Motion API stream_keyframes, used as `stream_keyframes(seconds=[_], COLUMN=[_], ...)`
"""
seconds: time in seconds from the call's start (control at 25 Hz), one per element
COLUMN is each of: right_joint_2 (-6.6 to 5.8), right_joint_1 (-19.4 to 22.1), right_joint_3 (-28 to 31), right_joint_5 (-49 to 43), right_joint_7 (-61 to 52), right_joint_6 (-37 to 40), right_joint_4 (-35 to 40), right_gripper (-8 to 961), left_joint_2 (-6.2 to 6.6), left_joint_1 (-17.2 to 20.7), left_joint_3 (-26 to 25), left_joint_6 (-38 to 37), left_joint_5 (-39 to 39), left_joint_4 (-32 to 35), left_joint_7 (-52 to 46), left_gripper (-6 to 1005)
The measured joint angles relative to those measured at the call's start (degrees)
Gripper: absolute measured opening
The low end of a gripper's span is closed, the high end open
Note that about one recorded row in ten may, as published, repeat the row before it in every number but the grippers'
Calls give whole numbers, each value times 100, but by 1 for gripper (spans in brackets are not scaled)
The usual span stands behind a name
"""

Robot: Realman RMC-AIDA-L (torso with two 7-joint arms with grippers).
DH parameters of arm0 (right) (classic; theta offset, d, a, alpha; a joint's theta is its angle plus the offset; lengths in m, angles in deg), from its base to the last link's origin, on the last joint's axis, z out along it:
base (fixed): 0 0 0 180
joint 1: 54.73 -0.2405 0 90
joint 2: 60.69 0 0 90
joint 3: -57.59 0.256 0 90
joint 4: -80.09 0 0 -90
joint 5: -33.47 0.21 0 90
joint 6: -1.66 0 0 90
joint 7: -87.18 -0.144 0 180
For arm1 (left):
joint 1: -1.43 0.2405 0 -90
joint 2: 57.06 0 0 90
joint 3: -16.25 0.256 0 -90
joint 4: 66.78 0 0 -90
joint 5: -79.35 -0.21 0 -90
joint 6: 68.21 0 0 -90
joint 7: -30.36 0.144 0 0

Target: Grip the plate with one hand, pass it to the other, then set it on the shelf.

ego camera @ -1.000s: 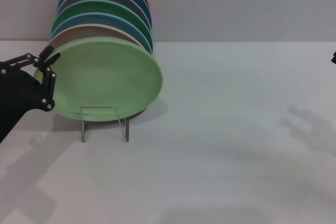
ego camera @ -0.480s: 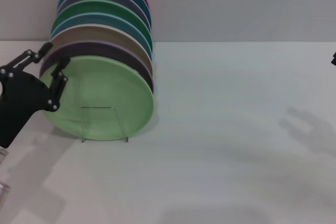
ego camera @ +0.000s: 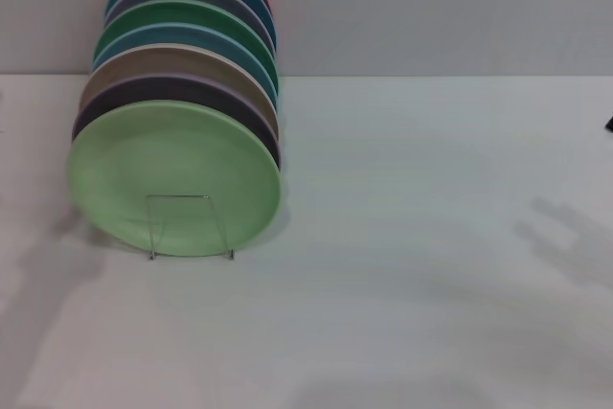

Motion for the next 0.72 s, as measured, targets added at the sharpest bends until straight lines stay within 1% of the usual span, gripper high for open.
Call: stream_keyframes(seconds=[0.04, 0.08, 0.12, 0.16, 0.2, 0.24, 0.28, 0.32, 0.36, 0.44, 0.52, 0.72], right_joint_2=[17, 29, 63, 63, 73, 80, 80, 80, 80, 81, 81, 80], right_joint_1=[1, -1, -8, -8, -16, -24, -42, -93, -93, -141, -163, -189], right_joint_3=[-14, -24, -41, -41, -45, -50, -51, -58, -58, -122, -232, -236], right_joint_5=[11, 49, 217, 217, 369, 602, 829, 1441, 1441, 1866, 2020, 2072], right_joint_7=[366, 758, 1822, 1822, 2404, 3129, 3602, 4717, 4717, 5449, 5748, 5714], right_joint_6=[-1, -2, -1, -1, 4, 20, 28, 38, 38, 67, 169, 282], right_joint_4=[108, 244, 702, 702, 968, 1385, 1727, 2512, 2512, 3002, 3148, 3258], right_gripper=[632, 632, 632, 632, 632, 632, 632, 632, 632, 632, 632, 632], left_joint_2=[-7, -19, -28, -32, -39, -44, -50, -53, -54, -55, -57, -80], left_joint_1=[10, 39, 53, 65, 83, 101, 118, 140, 148, 154, 157, 164], left_joint_3=[-57, -260, -424, -542, -646, -712, -775, -835, -858, -879, -892, -884], left_joint_6=[0, 26, 70, 104, 141, 181, 222, 269, 303, 376, 624, 871], left_joint_5=[2, 2, 1, 2, 2, 1, 1, 1, 0, -1, 41, 130], left_joint_4=[-3, 11, 61, 104, 136, 152, 168, 189, 218, 268, 300, 315], left_joint_7=[-74, -383, -713, -980, -1210, -1383, -1532, -1680, -1757, -1882, -1988, -2063], left_gripper=[361, 367, 373, 379, 385, 391, 397, 403, 408, 420, 432, 432])
